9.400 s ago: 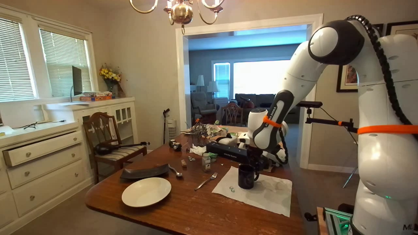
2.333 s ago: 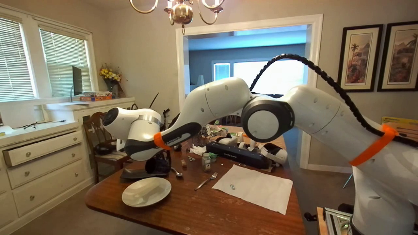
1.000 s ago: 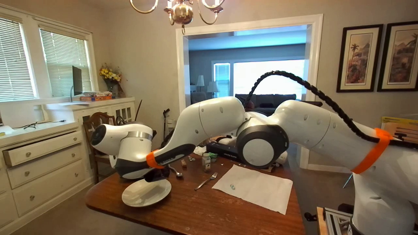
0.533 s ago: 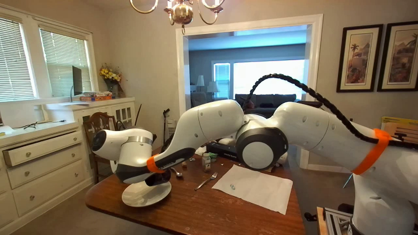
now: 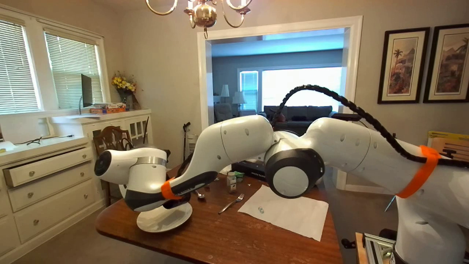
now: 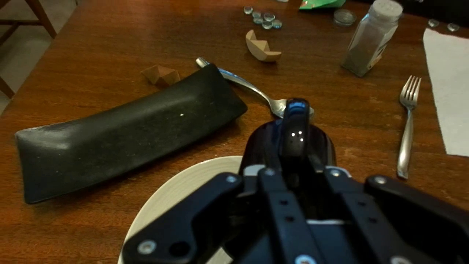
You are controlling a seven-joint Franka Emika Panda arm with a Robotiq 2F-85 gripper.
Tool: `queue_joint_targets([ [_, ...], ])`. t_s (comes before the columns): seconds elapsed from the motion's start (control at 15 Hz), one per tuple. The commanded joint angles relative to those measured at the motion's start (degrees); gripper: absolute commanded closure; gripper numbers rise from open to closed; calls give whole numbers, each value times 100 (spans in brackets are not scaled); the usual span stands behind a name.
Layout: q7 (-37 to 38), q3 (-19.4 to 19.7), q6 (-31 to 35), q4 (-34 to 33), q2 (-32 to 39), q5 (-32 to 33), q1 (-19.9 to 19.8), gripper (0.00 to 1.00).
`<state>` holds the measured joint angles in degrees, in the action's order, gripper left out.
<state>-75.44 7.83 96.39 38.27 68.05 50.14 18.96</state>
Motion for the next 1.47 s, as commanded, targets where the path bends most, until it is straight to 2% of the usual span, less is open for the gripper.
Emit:
queue_joint_targets([
  [0.0,-654,323,-649,-578,316,373,317,95],
  [0.27,-1321,534,-962,-835,596,560,524,95],
  [0.47,-1639,628,-883,-937,790,583,572,95],
  [1.4,-2255,517,-754,-896,1056,967,537,95],
])
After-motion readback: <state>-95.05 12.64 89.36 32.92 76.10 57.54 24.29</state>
